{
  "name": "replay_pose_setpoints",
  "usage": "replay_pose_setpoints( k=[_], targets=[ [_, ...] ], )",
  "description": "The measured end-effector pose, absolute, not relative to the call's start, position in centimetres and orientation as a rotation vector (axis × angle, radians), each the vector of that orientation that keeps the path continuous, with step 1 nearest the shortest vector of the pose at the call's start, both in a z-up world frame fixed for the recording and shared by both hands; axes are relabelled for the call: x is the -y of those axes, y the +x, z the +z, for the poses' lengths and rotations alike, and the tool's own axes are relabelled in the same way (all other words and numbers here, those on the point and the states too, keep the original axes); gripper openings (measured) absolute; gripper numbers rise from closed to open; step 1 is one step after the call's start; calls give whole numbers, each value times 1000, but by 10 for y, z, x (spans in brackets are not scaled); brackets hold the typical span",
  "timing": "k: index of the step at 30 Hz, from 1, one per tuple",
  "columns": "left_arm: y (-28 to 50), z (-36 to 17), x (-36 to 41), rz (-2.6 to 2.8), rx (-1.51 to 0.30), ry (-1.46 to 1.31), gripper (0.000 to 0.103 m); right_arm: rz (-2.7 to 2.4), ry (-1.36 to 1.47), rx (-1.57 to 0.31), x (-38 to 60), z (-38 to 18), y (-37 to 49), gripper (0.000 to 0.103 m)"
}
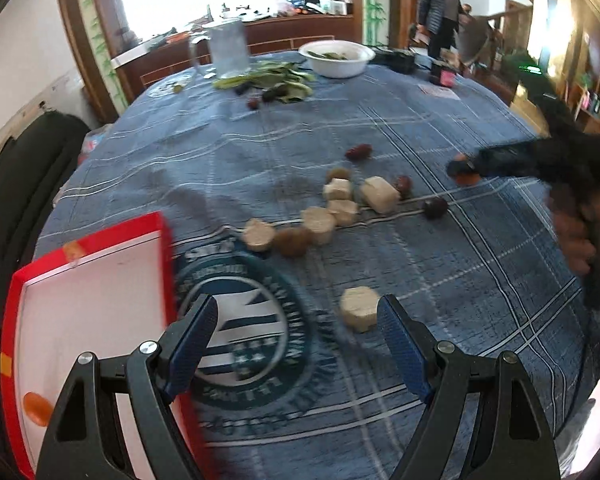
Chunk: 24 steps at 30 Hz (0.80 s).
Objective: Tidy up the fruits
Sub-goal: 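Grasp another orange with the right tool while the left tool approaches a white yam cube, then grasp the white yam cube with the left tool, then both tools release items into the tray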
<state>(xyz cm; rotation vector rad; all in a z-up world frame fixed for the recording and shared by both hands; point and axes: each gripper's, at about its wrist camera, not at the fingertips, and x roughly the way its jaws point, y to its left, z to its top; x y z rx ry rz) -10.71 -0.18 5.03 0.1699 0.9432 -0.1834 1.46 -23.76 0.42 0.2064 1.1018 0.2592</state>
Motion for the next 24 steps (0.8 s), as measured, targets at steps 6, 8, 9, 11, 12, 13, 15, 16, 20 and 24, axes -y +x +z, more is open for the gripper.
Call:
replay_pose_setpoints(
  k=[6,8,9,11,12,13,15,16,20,24],
  targets=[
    [-96,32,19,-192,-981,179,82,346,178,-1056,236,2,-50,37],
    [-94,26,24,-194,-992,185,82,359,157,-1034,236,2,-63,37],
    [-93,25,26,-197,-999,187,82,361,151,-1028,234,2,-63,37],
    [-92,22,27,-200,-1008,186,81,371,130,-1007,234,1,-68,37],
    [-90,20,27,-200,-1012,184,79,374,130,-1002,234,1,-69,37],
    [-89,19,28,-203,-1019,181,77,375,133,-1001,236,1,-68,37],
    [-86,15,28,-218,-1034,164,73,380,130,-1001,236,1,-68,37],
    [-87,15,27,-221,-1030,153,73,382,124,-999,236,1,-68,37],
    [-87,15,25,-234,-1029,129,71,365,97,-998,234,2,-72,42],
    [-91,15,26,-250,-1012,125,66,318,72,-979,235,2,-75,51]
  ],
)
